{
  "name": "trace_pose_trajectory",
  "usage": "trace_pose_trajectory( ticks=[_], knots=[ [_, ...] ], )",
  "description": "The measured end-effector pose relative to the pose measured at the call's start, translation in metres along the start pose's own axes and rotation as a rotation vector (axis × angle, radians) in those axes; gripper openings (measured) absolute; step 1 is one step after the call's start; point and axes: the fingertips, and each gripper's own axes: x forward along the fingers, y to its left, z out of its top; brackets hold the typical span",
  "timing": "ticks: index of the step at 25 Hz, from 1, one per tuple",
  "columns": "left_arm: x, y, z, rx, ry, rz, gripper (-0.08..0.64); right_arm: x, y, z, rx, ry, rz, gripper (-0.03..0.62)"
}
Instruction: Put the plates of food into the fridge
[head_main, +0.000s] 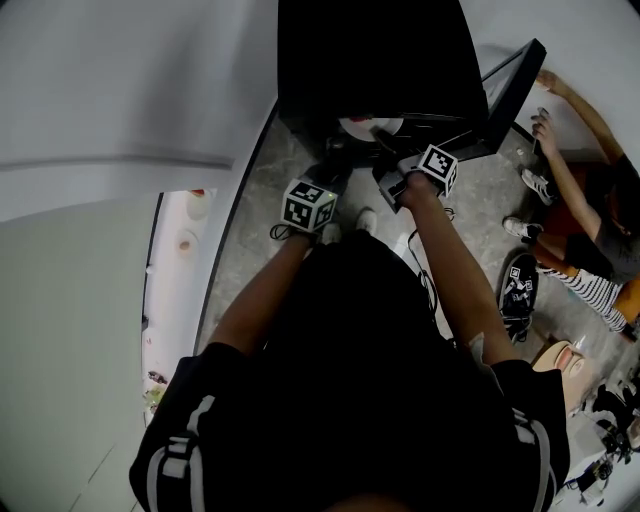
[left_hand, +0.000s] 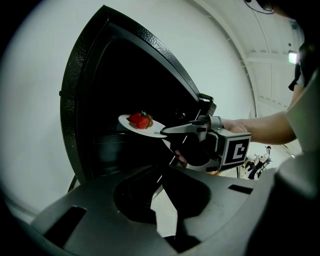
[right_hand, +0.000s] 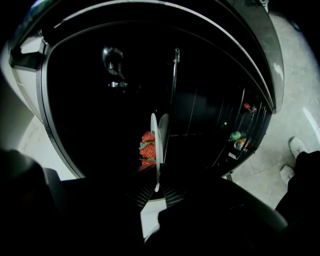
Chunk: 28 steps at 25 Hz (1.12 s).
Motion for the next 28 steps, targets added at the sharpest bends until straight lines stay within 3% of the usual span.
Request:
trace_pose_trajectory(
  ticks=[13, 17, 28],
  knots=[
    [0.001, -0.002, -0.002, 0.003, 0.007, 0.003, 0.025, 0.0, 0.006, -0.001, -0.007, 0.01, 0.034, 0.037],
    [-0.004, -0.003, -0.003, 0.0, 0.008, 0.007, 0.025, -0.001, 0.015, -0.008, -0.025, 0.032, 0.068, 0.1],
    [-0.006, -0.008, -0.008, 0.009, 0.016, -0.004, 0.025, -0.018, 0.006, -0.007, -0.046, 0.025, 0.057, 0.147]
  ],
)
